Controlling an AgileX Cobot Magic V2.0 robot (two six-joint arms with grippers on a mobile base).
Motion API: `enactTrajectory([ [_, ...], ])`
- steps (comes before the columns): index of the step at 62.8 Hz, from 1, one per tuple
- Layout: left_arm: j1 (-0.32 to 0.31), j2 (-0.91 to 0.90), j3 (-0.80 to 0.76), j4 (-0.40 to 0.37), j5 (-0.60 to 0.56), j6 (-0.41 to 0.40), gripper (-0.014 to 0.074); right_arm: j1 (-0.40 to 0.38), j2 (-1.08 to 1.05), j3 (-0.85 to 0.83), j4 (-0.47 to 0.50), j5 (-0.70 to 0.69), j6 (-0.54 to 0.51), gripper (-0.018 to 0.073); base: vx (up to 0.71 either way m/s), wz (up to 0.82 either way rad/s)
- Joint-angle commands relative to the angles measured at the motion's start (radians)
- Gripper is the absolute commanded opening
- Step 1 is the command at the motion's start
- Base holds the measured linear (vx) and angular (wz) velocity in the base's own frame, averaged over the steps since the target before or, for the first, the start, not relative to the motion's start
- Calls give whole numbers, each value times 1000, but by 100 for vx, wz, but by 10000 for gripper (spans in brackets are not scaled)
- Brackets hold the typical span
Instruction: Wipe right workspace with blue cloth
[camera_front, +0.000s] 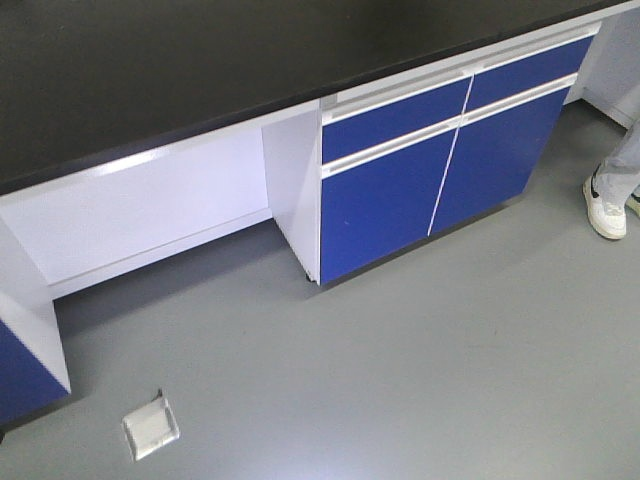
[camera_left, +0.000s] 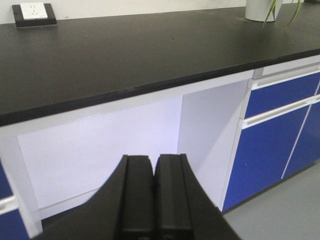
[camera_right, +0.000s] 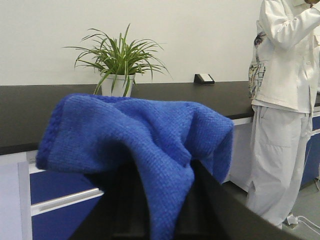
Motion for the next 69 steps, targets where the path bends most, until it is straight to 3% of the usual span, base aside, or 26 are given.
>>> enactTrajectory([
  [1, -4, -16, 30, 1, -79, -8, -6, -2, 7, -32, 1, -86, -9, 0, 42, -2],
  [19, -4, -16, 30, 1, -79, -8, -6, -2, 7, -32, 1, -86, -9, 0, 41, 17],
  [69, -4, -16, 30, 1, -79, -8, -6, -2, 7, -32, 1, -86, -9, 0, 36, 49],
])
